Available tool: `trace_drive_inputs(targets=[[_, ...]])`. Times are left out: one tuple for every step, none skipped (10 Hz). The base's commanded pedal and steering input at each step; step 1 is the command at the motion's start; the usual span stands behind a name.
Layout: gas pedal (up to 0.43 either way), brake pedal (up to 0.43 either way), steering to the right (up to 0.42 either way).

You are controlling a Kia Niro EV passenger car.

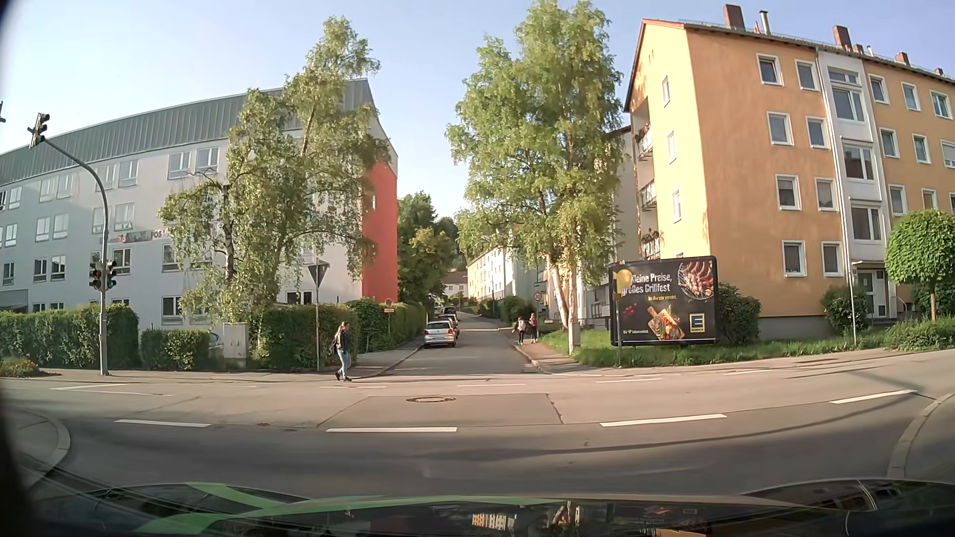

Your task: Follow the waypoints while adhering to traffic rules and regulations

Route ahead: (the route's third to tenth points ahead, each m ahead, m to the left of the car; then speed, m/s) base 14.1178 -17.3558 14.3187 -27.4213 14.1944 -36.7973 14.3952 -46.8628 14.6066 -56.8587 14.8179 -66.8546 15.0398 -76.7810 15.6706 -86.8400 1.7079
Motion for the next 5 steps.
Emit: trace_drive_inputs(targets=[[0.028,0.0,0.072],[0.028,0.0,0.078],[0.028,0.0,0.084],[0.028,0.0,0.089],[0.028,0.0,0.098]])
